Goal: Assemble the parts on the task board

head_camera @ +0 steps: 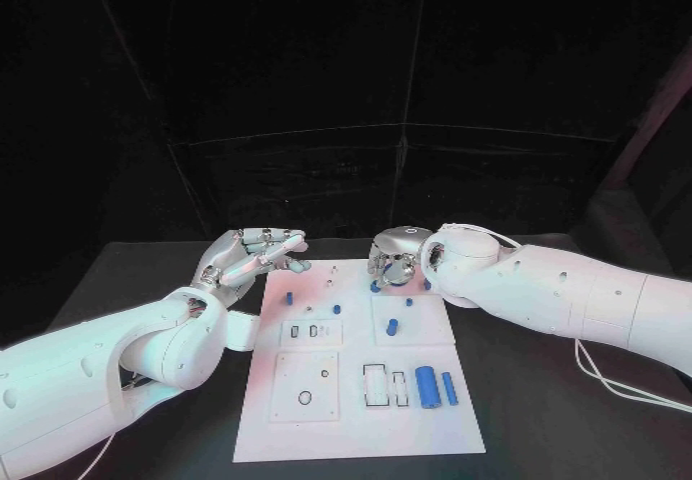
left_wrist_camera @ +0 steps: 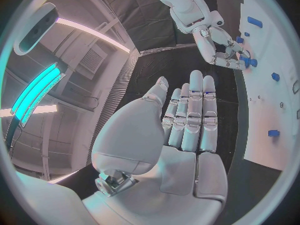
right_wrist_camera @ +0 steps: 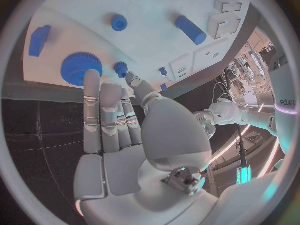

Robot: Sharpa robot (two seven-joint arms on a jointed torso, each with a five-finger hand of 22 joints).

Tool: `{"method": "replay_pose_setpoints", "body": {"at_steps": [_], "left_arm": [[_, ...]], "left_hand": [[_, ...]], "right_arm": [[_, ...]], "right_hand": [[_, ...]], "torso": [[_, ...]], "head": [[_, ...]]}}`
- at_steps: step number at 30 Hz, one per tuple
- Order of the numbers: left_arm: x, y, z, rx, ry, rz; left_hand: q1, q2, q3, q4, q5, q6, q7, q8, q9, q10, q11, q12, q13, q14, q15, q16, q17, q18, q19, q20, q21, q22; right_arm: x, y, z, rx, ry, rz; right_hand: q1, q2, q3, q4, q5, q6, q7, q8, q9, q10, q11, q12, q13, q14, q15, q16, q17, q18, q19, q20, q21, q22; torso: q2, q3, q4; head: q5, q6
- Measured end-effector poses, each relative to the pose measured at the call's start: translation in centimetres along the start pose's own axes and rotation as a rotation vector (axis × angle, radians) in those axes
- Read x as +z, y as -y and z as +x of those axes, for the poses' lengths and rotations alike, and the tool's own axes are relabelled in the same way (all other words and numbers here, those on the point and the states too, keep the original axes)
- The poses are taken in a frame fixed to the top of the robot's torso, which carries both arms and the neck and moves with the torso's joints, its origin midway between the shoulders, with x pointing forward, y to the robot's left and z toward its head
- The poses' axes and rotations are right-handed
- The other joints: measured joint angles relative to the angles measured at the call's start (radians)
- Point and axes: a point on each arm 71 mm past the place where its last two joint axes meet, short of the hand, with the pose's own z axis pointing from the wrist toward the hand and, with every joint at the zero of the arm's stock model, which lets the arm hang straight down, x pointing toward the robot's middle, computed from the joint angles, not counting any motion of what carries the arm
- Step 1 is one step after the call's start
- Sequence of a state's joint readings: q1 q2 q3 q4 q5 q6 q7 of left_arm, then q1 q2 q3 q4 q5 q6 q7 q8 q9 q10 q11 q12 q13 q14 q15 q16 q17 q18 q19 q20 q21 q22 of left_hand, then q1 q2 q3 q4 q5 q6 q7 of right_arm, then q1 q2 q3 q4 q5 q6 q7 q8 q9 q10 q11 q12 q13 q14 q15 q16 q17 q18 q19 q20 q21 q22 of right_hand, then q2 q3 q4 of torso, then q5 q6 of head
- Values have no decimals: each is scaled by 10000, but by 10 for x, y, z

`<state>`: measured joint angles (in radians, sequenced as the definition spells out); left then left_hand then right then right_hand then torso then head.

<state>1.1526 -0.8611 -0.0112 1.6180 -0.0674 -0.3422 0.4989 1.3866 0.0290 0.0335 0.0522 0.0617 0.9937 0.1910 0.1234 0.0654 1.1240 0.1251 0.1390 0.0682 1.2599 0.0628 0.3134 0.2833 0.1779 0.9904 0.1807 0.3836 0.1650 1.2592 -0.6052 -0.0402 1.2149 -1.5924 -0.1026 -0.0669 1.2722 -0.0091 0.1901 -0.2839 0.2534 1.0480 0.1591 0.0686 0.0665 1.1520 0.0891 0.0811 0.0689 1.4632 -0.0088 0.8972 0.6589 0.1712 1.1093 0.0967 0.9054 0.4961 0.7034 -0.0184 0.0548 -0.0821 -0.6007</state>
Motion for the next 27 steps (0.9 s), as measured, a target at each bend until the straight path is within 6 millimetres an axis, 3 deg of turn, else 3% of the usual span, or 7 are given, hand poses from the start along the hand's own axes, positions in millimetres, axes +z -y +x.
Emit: {"method": "replay_pose_setpoints", "body": {"at_steps": [21,27], "left_arm": [[1,-1,-1,-5,-25,-42],[1,-1,-2,-1,-20,-54]], "left_hand": [[0,0,0,0,0,-37,37,-33,1,0,0,-42,1,0,0,0,18,-1,0,0,0,2],[0,0,0,0,0,-37,37,-33,2,0,1,-42,2,0,0,0,26,-2,0,0,0,-7]], "right_arm": [[6,-2,5,-106,-565,-6],[7,-3,6,-115,-650,-22]], "right_hand": [[-53,54,513,34,0,92,6,1,21,29,-18,182,-8,36,36,1244,1225,0,-71,31,541,298],[40,147,832,-10,-361,221,-32,1,21,166,-52,232,-9,36,35,1610,1561,-1,-122,-20,743,409]], "torso": [[150,5,42],[164,8,54]], "head": [[-31,-39],[-35,-49]]}}
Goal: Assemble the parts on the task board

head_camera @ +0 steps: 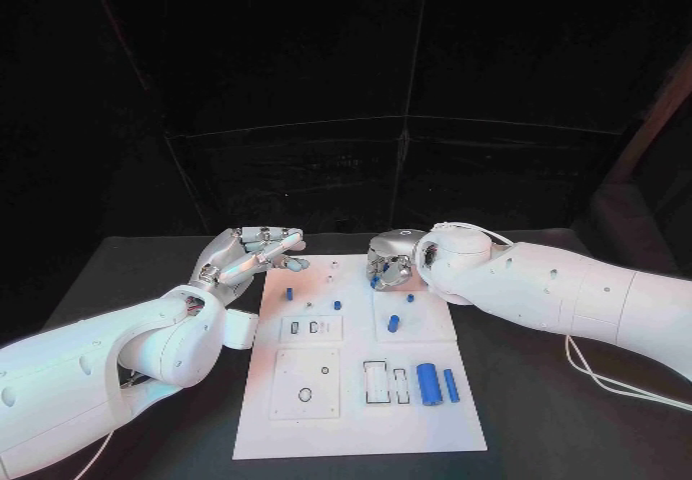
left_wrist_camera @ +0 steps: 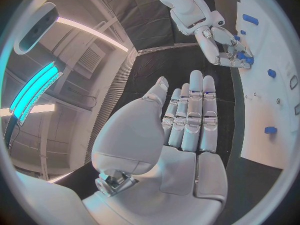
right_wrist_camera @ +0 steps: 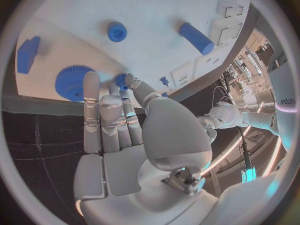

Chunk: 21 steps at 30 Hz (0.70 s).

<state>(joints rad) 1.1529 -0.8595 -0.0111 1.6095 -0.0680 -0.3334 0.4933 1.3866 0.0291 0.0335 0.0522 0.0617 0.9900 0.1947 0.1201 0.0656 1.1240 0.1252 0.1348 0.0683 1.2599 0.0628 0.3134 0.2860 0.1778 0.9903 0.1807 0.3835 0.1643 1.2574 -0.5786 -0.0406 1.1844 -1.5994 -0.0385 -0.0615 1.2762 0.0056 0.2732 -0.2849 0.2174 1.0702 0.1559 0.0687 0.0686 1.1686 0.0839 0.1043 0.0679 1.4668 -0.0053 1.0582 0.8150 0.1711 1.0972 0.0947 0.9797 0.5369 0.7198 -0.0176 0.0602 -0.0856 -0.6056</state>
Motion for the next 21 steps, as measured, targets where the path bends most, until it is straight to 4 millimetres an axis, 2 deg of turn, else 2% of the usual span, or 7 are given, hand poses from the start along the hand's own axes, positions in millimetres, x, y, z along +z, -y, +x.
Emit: {"method": "replay_pose_setpoints", "body": {"at_steps": [8,12,14,21], "left_arm": [[0,0,-1,4,2,-19],[1,-1,-1,7,4,-27],[1,-1,-1,7,6,-30],[0,-1,-2,19,25,-41]], "left_hand": [[0,0,0,0,0,0,0,0,0,0,0,0,0,0,0,-9,2,0,0,0,0,1],[0,0,0,0,0,0,0,0,0,0,0,0,1,0,0,-38,11,0,0,0,0,1],[0,0,0,0,0,0,0,0,0,0,0,0,1,0,0,-38,10,0,0,0,0,1],[0,0,0,0,0,0,0,1,1,0,0,0,1,0,0,-37,10,0,0,0,0,2]], "right_arm": [[1,1,0,0,9,26],[0,2,-1,6,191,25],[-2,2,-1,17,348,-6],[-11,-5,-8,148,1303,-290]], "right_hand": [[79,79,466,12,-195,87,16,0,-1,127,15,63,-24,0,0,386,353,1,-37,35,328,249],[228,227,813,-6,-538,243,-41,3,-5,309,-15,157,-25,0,0,689,673,-1,-11,10,663,663],[290,281,1028,-30,-645,318,-49,53,-1,358,34,242,-19,0,0,863,855,0,105,-51,902,967],[426,212,1344,36,-698,401,-61,65,19,394,70,338,30,0,0,1014,1037,0,135,-49,1191,1330]], "torso": [[19,1,6],[29,1,6],[30,0,6],[30,-12,4]], "head": [[11,-7],[11,-1],[11,6],[4,69]]}}
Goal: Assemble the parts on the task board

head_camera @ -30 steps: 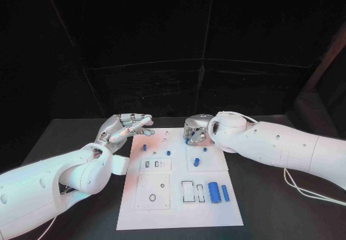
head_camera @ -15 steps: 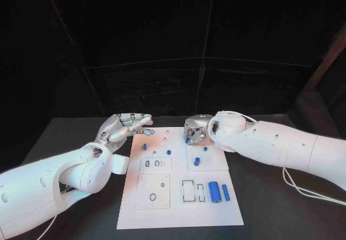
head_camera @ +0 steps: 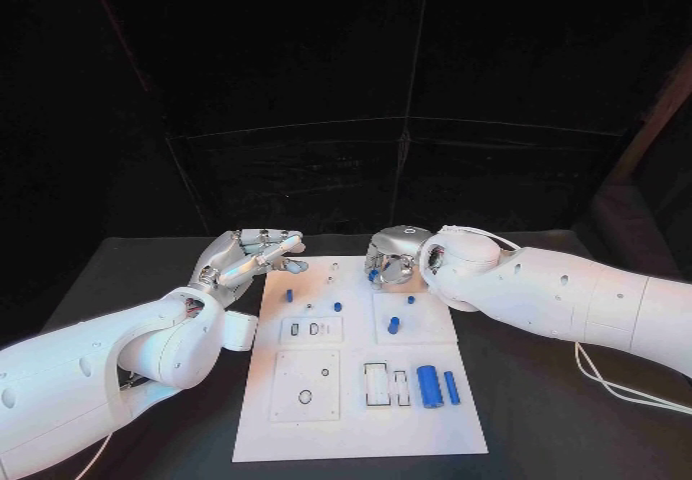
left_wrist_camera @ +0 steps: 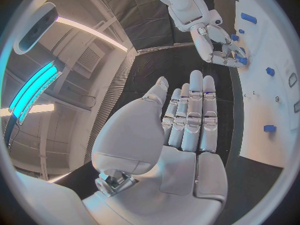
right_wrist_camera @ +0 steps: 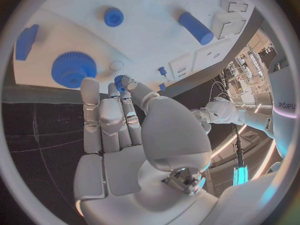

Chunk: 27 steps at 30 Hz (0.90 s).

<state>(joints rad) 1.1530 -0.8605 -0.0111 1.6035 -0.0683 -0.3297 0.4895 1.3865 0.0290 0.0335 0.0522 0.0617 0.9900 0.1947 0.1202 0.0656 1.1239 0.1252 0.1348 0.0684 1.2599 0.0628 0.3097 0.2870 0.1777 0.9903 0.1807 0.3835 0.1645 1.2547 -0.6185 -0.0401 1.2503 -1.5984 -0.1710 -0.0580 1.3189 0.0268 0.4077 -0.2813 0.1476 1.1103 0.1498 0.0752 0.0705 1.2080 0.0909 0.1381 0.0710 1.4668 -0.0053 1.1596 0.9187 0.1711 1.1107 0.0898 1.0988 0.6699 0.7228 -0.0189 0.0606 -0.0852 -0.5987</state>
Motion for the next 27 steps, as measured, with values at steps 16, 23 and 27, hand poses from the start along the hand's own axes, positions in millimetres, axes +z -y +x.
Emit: {"method": "replay_pose_setpoints", "body": {"at_steps": [16,23,27], "left_arm": [[1,0,2,-34,-70,-10],[2,-1,4,-60,-120,-15],[1,1,4,-59,-135,0]], "left_hand": [[0,0,27,-27,0,0,0,-42,0,-37,36,-44,0,0,0,0,17,-1,0,0,0,-8],[0,0,27,-27,0,0,0,-41,0,-36,36,-44,1,0,0,1,31,-1,0,0,0,-7],[0,0,27,-27,0,0,0,-41,0,-37,36,-44,1,0,0,1,30,-1,0,0,0,-7]], "right_arm": [[27,-15,-9,346,1453,49],[39,-22,-9,425,1558,21],[43,-23,-9,456,1544,34]], "right_hand": [[-6,-6,210,73,-66,5,4,-7,-9,-1,0,-4,1,0,0,146,86,1,-2,-1,176,133],[-72,-72,301,84,-19,5,5,-9,-21,-1,0,-7,49,0,0,193,112,1,-3,-2,233,169],[-86,-86,305,85,-19,4,5,-58,-24,-1,-1,-9,48,0,0,193,112,0,-3,-2,233,187]], "torso": [[61,-12,109],[75,-16,134],[103,-23,142]], "head": [[-11,117],[-50,96],[-9,118]]}}
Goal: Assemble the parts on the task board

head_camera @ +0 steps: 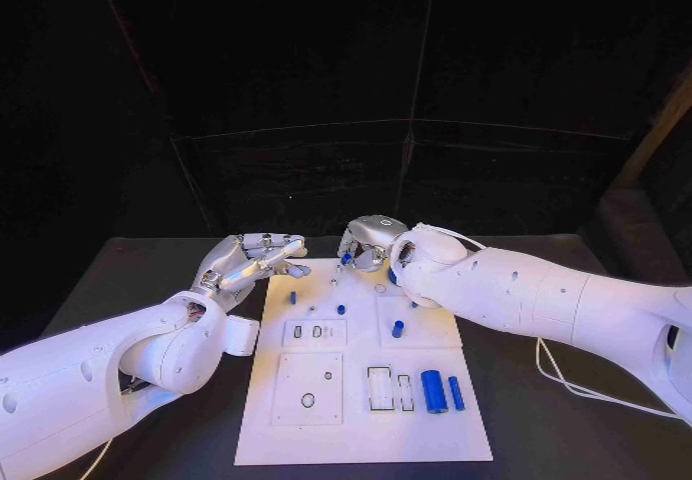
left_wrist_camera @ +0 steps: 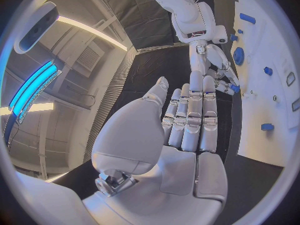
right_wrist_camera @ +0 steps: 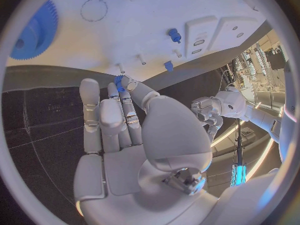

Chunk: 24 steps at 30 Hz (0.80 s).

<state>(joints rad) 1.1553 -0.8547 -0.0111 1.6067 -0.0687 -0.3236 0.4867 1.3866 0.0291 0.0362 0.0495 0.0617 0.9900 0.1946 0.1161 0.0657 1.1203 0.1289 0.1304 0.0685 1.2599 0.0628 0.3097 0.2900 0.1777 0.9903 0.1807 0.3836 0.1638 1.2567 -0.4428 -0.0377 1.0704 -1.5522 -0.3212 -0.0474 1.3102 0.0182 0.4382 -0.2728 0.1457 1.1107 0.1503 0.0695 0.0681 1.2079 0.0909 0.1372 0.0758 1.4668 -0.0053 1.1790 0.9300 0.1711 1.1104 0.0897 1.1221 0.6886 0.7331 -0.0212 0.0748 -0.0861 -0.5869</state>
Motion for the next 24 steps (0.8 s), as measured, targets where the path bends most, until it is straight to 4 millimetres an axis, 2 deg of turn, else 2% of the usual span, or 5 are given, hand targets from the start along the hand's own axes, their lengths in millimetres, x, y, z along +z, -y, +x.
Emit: {"method": "replay_pose_setpoints", "body": {"at_steps": [10,20,24], "left_arm": [[0,1,1,-10,-44,11],[1,2,1,-3,-38,12],[1,2,1,1,-41,19]], "left_hand": [[0,0,0,0,0,0,0,0,0,0,0,0,0,0,0,0,-1,0,0,0,0,1],[0,0,0,0,0,0,0,1,0,0,0,1,0,0,0,0,13,-1,0,0,0,-9],[0,0,0,0,0,0,0,1,0,0,0,1,0,0,0,0,13,0,0,0,0,-8]], "right_arm": [[6,-5,3,30,-156,-26],[9,-6,6,24,-430,-19],[11,-6,5,9,-440,44]], "right_hand": [[-52,-52,40,41,0,-46,26,-1,0,0,0,-23,-39,0,0,0,-2,1,-1,0,0,10],[-52,-52,57,58,-2,-50,22,-1,-2,0,0,-38,-36,0,0,0,-3,0,-1,0,40,18],[-119,-118,96,97,-2,-51,21,-2,-6,-38,-38,-38,-28,0,0,39,-9,1,-38,36,40,18]], "torso": [[74,-13,50],[81,-22,53],[86,-26,57]], "head": [[-58,-9],[-13,-54],[-12,-53]]}}
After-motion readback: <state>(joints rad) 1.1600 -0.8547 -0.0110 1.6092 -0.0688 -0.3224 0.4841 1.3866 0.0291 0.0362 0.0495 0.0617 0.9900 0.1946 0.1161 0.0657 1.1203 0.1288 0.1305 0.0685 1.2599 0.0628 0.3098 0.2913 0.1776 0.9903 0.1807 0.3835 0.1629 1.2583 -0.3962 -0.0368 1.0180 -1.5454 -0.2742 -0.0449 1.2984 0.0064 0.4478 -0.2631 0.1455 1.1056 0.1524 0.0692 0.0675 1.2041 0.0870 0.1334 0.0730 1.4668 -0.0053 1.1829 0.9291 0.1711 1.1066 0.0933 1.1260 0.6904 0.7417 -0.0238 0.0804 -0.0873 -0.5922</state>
